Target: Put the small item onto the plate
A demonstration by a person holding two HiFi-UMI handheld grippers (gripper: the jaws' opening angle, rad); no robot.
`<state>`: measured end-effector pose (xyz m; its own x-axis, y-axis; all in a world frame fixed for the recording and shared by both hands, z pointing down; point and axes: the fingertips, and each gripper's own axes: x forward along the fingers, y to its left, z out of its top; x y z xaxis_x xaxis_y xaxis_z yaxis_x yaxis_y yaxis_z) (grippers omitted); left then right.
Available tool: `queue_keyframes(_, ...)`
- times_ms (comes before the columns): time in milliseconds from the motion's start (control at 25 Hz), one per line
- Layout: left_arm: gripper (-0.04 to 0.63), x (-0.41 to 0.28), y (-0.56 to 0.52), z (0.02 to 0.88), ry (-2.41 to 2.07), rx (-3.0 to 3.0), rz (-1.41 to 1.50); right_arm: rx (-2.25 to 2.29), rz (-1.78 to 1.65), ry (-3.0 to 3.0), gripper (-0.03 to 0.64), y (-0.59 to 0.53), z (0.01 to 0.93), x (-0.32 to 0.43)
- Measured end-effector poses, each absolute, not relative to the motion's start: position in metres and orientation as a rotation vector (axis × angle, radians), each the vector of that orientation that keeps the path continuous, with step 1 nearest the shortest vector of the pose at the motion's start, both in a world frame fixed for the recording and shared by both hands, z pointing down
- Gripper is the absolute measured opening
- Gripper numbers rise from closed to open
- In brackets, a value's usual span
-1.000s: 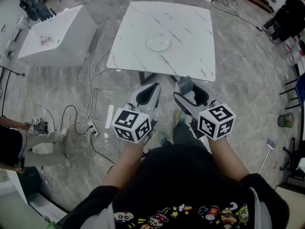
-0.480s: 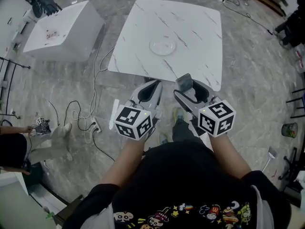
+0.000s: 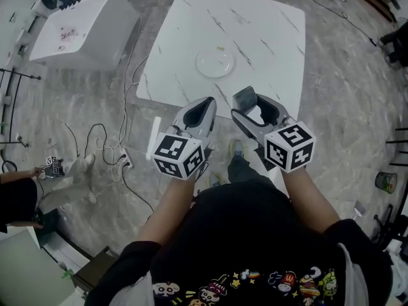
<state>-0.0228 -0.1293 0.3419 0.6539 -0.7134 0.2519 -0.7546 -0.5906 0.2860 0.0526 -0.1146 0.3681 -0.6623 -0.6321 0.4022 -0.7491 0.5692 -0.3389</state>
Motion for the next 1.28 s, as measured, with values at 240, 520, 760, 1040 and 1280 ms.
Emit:
queue_keyframes(240,0.0,-0.016,-0.161,0.351,-1.22,2.473,0.156,1.083,0.719,-2.569,0.331,-0.149,0.38,0.057)
queue_keyframes(520,0.0,-0.018,-0.192,0.362,-1.309,2.418,0.177,0.977,0.707,-2.587,0.331,-0.186,0.39,0.054)
queue_keyframes(760,0.0,-0.032,-0.211,0.372,-1.361,2.377,0.186,0.945,0.724,-2.565,0.331,-0.209,0.407,0.051)
queue_keyframes(1040,0.0,-0.039,-0.238,0.396,-1.331,2.354,0.193,0.965,0.722,-2.512,0.331,-0.237,0.432,0.045)
queue_keyframes(1280,0.0,-0.043,-0.262,0.418,-1.279,2.349,0.221,0.996,0.706,-2.453,0.331,-0.266,0.456,0.034)
